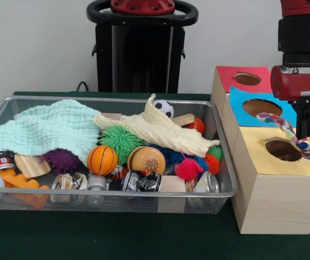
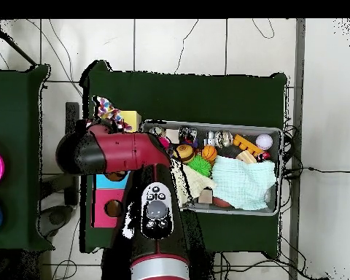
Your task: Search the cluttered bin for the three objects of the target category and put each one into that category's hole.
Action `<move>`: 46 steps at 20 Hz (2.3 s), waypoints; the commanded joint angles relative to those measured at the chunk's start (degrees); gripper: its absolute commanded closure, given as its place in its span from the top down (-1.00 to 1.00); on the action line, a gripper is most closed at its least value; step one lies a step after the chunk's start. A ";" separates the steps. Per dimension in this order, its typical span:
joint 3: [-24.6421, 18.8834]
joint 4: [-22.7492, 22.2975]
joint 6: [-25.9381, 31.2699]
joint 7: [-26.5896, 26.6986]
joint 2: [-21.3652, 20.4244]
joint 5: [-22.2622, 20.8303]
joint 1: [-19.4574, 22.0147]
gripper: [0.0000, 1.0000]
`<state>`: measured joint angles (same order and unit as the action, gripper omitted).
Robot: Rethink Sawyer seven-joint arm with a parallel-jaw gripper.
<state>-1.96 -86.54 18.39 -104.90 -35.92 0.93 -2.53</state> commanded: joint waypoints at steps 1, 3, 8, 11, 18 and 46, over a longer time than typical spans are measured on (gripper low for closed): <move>-2.43 -3.75 5.72 -4.49 -0.12 -0.11 3.47 -1.00; -2.65 -4.48 5.67 -4.16 -0.64 -0.29 3.94 -1.00; -2.71 -4.86 6.36 -3.51 -1.23 -0.74 4.63 -1.00; -3.30 -5.81 6.47 -2.85 -1.90 -1.00 5.51 -1.00; -3.46 -6.78 5.47 -3.43 -2.08 -1.31 5.60 -1.00; -1.88 -7.75 1.84 -7.21 -0.75 -0.82 2.77 -1.00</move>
<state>-2.06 -89.53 18.39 -104.90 -38.17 0.71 0.42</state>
